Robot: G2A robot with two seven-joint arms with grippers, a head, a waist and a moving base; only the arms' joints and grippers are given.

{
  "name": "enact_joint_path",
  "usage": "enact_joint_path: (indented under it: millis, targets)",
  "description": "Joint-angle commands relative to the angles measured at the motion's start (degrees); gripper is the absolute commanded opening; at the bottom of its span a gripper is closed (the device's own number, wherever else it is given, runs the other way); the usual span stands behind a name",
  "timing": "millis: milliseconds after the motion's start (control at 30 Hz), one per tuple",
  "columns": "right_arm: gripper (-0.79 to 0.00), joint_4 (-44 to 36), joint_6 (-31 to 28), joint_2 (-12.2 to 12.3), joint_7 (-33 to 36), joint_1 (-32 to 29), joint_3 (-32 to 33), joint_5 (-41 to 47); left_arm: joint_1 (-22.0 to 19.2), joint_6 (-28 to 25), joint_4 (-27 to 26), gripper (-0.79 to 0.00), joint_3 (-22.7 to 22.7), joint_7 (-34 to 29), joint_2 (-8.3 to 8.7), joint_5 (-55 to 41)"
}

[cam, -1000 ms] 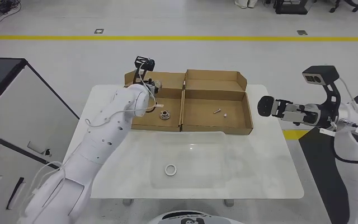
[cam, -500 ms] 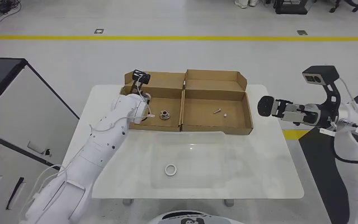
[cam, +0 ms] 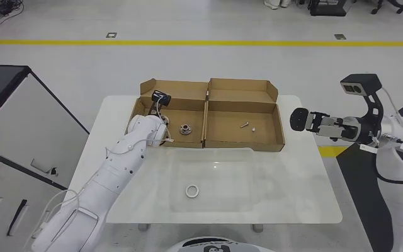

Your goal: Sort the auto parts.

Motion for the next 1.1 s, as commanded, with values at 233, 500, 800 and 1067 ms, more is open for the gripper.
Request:
enact_joint_path:
  millis: [233, 500, 800, 1067]
  targets:
    - [0.000, 0.00, 0.00, 0.00, 0.00, 0.00, 0.00, 0.00, 0.58, -0.34, 1.57, -0.785, 0.81, 0.24, -0.87, 0.52]
    - [0.000, 0.00, 0.00, 0.00, 0.00, 0.00, 0.00, 0.00, 1.24, -0.41, 0.87, -0.597, 0.24, -0.50, -1.25, 1.28]
    - [0.000, 0.00, 0.00, 0.00, 0.00, 0.00, 0.00, 0.00, 2.17, -0.95, 0.25, -0.419, -1.37, -1.04, -1.32, 2.31]
    - [0.000, 0.00, 0.00, 0.00, 0.00, 0.00, 0.00, 0.00, 2.27, -2.53, -4.18, 0.000, -3.54, -1.03, -1.18, 3.41]
